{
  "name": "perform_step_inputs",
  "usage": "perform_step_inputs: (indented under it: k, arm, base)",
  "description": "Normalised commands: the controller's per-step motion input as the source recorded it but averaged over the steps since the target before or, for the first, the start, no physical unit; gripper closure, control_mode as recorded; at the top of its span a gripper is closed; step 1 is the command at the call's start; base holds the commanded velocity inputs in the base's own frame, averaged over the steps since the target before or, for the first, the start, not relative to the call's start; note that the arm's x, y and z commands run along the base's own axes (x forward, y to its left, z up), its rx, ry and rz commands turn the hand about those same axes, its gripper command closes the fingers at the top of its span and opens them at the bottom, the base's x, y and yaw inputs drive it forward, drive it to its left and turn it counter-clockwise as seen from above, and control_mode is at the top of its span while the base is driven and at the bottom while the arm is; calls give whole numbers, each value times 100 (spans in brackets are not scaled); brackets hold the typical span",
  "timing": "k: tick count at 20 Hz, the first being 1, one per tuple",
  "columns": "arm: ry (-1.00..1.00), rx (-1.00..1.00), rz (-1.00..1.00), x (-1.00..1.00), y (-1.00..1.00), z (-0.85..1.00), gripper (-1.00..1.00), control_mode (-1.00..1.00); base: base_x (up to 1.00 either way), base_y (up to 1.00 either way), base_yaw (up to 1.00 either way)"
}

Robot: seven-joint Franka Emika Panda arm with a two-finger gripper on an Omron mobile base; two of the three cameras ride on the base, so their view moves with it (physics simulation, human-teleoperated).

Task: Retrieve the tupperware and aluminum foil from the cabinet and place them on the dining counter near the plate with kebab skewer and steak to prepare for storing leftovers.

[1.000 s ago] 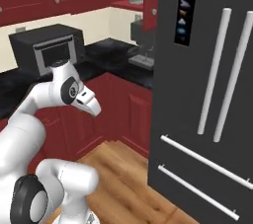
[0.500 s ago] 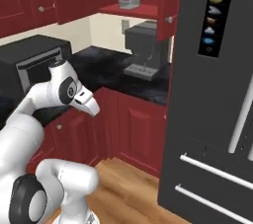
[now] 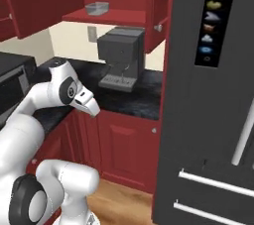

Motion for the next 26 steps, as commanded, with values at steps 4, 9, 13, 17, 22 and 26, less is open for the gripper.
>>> perform_step_inputs:
  k: [4, 9, 13, 17, 22, 26]
  arm:
    - [0, 0, 0, 0, 0, 0, -100, 100]
    - [0, 0, 0, 0, 0, 0, -100, 100]
    - [0, 0, 0, 0, 0, 0, -100, 100]
    - [0, 0, 0, 0, 0, 0, -100, 100]
    - [0, 0, 0, 0, 0, 0, -100, 100]
    - [0, 0, 0, 0, 0, 0, -100, 100]
  base:
    - [61, 67, -35]
    - [63, 73, -33]
    - [74, 51, -30]
    - [91, 17, -26]
    - [100, 29, -16]
    - [100, 10, 1]
